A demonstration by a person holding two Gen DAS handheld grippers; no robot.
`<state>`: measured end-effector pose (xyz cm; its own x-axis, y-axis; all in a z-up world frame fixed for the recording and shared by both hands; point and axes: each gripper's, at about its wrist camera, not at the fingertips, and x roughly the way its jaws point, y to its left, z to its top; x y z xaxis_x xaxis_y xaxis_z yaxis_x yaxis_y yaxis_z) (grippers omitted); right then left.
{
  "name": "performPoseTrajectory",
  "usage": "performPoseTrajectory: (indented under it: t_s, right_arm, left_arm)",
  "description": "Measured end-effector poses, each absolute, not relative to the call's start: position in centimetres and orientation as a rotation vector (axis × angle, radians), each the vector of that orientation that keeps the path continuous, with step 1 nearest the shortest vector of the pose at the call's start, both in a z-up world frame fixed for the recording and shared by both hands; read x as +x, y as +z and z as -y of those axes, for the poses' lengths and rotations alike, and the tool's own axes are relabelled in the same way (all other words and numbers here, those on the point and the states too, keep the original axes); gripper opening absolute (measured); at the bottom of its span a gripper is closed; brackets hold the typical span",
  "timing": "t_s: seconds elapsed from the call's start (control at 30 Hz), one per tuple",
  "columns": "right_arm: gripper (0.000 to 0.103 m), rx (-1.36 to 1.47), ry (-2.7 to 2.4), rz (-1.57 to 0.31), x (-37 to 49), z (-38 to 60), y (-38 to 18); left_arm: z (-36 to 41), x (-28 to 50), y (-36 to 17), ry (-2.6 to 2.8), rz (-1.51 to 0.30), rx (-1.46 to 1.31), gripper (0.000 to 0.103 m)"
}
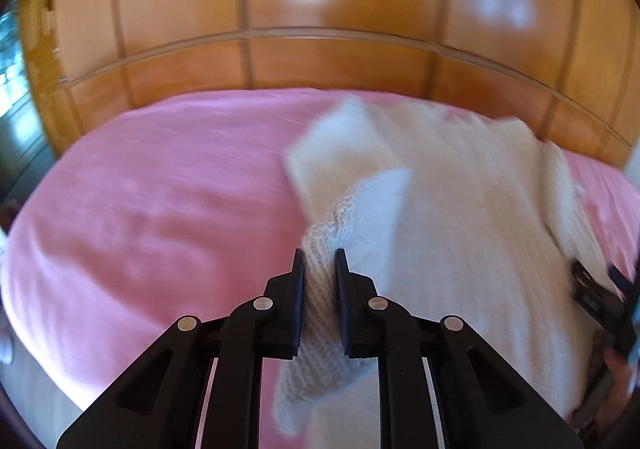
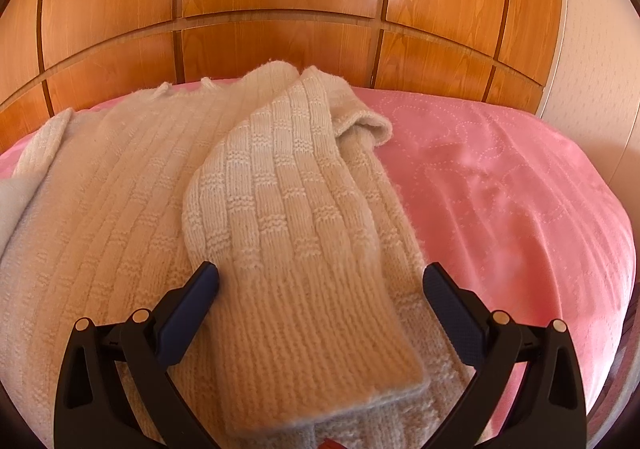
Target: Fold small clothes
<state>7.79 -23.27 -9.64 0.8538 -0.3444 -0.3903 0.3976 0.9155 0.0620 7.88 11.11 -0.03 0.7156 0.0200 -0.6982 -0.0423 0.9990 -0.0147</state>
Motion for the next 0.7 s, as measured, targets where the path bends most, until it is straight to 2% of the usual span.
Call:
performPoseTrajectory:
  t_s: [0.23,0.53,0.6,0.7]
  right_arm:
    - [0.101,0.144,-0.391,-0.383,7.8,23.3,-9.6]
    - [0.101,0.143,-0.392,-0.383,7.8,23.3,-9.6]
    - [0.101,0.142,-0.393,-0.383,7.7,23.3,-9.6]
    - [0.101,0.142,-0.394,-0.383,7.7,23.3,-9.6]
  left_arm:
    - [-19.4,11.4,0.2,0.245,-0.732,-0.027,0.013]
    - [-29.2,17.8,-2.0,0.488,-0.725,0.031,0.014]
    - [-30.1,18.7,-2.7,0.525,-0.745,0.048,0.024]
    - [-30.6,18.2,-2.3,0.601,-0.734,-0.032,0.054]
